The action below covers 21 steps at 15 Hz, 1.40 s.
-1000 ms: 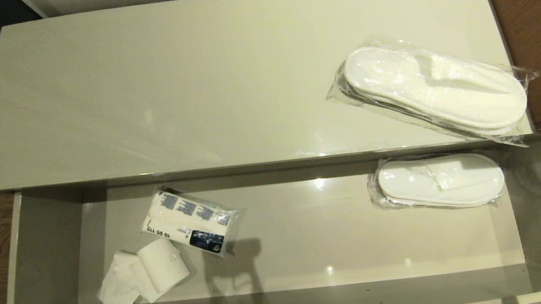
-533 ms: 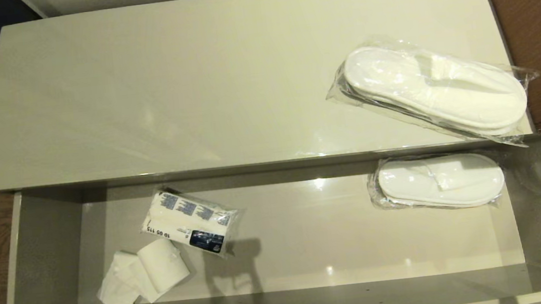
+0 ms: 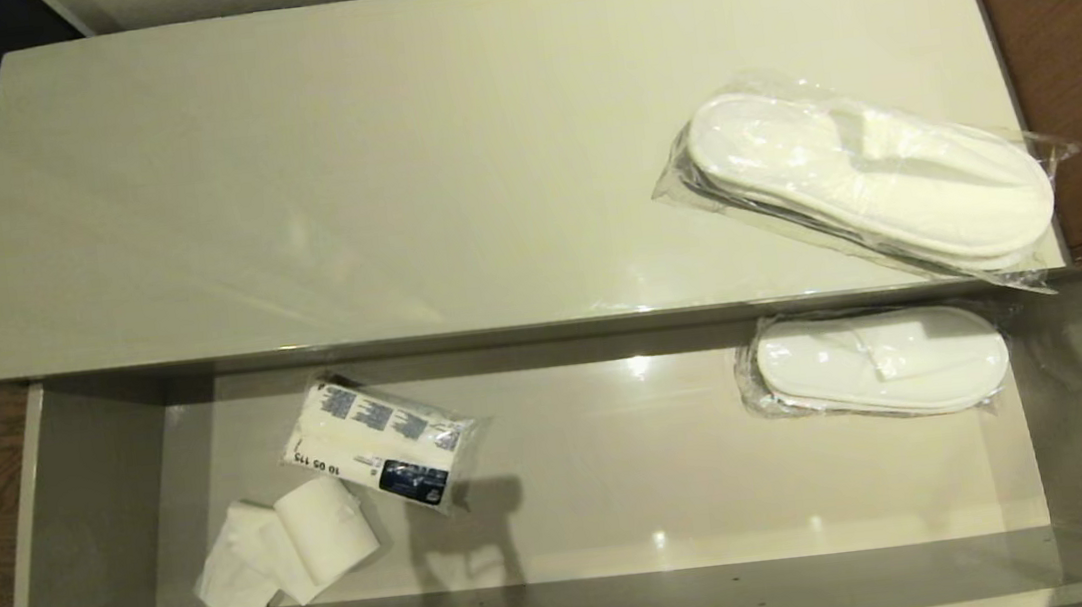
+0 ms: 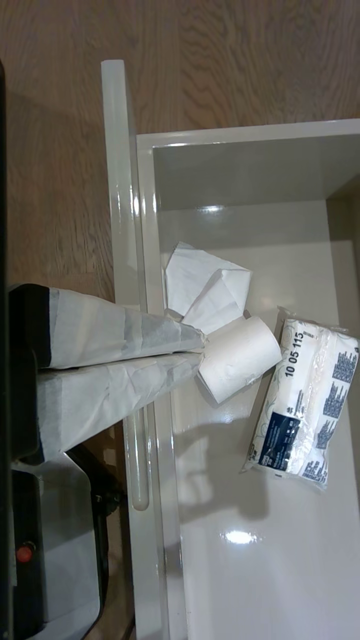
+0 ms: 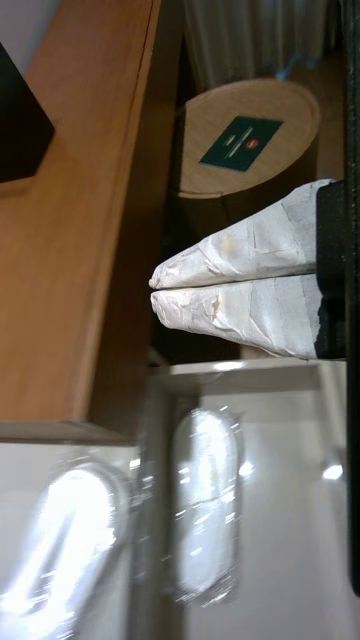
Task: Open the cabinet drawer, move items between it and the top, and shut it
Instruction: Pick up the disposable slippers on the table
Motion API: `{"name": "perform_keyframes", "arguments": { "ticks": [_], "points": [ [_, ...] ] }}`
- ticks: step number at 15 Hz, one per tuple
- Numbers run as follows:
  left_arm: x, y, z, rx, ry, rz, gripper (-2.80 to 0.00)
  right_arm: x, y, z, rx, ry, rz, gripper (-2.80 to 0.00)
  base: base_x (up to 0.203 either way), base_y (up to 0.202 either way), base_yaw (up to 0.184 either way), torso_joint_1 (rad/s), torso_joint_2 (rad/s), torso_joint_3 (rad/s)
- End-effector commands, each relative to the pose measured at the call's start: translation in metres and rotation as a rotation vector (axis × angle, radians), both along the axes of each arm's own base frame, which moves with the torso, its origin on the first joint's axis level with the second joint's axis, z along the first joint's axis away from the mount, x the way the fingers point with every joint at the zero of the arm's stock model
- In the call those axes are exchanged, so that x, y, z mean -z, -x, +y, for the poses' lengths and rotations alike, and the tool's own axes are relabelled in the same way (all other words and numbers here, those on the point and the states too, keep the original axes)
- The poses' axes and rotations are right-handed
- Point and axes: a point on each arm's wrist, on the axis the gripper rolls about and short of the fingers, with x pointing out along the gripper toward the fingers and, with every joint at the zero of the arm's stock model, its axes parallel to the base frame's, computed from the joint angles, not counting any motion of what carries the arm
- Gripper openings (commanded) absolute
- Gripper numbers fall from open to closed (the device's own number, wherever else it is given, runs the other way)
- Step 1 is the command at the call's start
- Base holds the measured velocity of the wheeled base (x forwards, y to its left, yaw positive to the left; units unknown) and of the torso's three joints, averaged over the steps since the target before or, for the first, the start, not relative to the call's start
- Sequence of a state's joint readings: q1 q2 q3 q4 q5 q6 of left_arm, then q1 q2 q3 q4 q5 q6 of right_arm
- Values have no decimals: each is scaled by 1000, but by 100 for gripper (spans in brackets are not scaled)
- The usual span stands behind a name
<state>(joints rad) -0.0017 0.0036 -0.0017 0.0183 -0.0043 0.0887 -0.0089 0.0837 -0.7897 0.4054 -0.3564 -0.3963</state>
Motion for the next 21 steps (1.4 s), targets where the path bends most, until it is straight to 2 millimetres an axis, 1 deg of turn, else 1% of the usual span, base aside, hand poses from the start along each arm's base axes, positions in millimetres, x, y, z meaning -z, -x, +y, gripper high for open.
{"name": "perform_keyframes", "arguments": {
  "ticks": [1, 2, 3, 4, 5, 6, 7, 8, 9, 11, 13, 14, 16, 17, 18, 19, 20, 21],
  "points": [
    [0, 0, 0, 2, -3, -2, -280, -45, -33, -1, -20, -56, 65, -280, 0, 0, 0, 0, 0, 0],
    [0, 0, 0, 2, -3, -2, -280, -65, -59, -1, -33, -86, 120, -280, 0, 0, 0, 0, 0, 0],
    [0, 0, 0, 3, -2, -1, -280, -80, -78, -1, -45, -113, 145, -280, 0, 0, 0, 0, 0, 0],
    [0, 0, 0, 5, 1, 0, -280, -86, -106, 0, -82, -122, 234, -280, 0, 0, 0, 0, 0, 0],
    [0, 0, 0, 5, -2, 1, -280, -86, -132, 1, -117, -126, 327, -280, 0, 0, 0, 0, 0, 0],
    [0, 0, 0, 3, -9, 0, -280, -86, -155, 2, -145, -114, 399, -280, 0, 0, 0, 0, 0, 0],
    [0, 0, 0, 6, -29, -3, -280, -85, -174, 3, -176, -81, 456, -280, 0, 0, 0, 0, 0, 0],
    [0, 0, 0, 8, -34, -4, -280, -83, -189, 6, -217, -35, 503, -280, 0, 0, 0, 0, 0, 0],
    [0, 0, 0, 18, -50, -5, -280, -81, -196, 8, -255, -3, 528, -280, 0, 0, 0, 0, 0, 0],
    [0, 0, -1, 26, -60, -6, -280, -76, -221, 20, -345, 34, 603, -280, 0, 0, 0, 0, 0, 0],
    [0, 0, -1, 27, -60, -6, -280, -71, -244, 42, -446, 83, 677, -280, 0, 0, 0, 0, 0, 0],
    [0, 0, -1, 26, -60, -6, -280, -68, -249, 50, -480, 106, 700, 0, 0, 0, 0, 0, 0, 0],
    [0, 0, -1, 26, -60, -6, -280, -60, -259, 72, -558, 150, 753, 0, 0, 0, 0, 0, 0, 0],
    [0, 0, -1, 26, -60, -4, -280, -51, -267, 80, -571, 167, 795, 0, 0, 0, 0, 0, 0, 0],
    [0, 0, -1, 26, -60, -6, -280, -41, -275, 86, -571, 182, 842, 0, 0, 0, 0, 0, 0, 0],
    [0, 0, -1, 27, -60, -4, -280, -35, -282, 91, -568, 185, 855, 0, 0, 0, 0, 0, 0, 0],
    [0, 0, -1, 26, -58, -4, -280, -32, -295, 97, -567, 180, 831, 0, 0, 0, 0, 0, 0, 0],
    [0, 0, -1, 26, -58, -4, -280, -34, -307, 102, -561, 168, 775, 0, 0, 0, 0, 0, 0, 0]
  ]
}}
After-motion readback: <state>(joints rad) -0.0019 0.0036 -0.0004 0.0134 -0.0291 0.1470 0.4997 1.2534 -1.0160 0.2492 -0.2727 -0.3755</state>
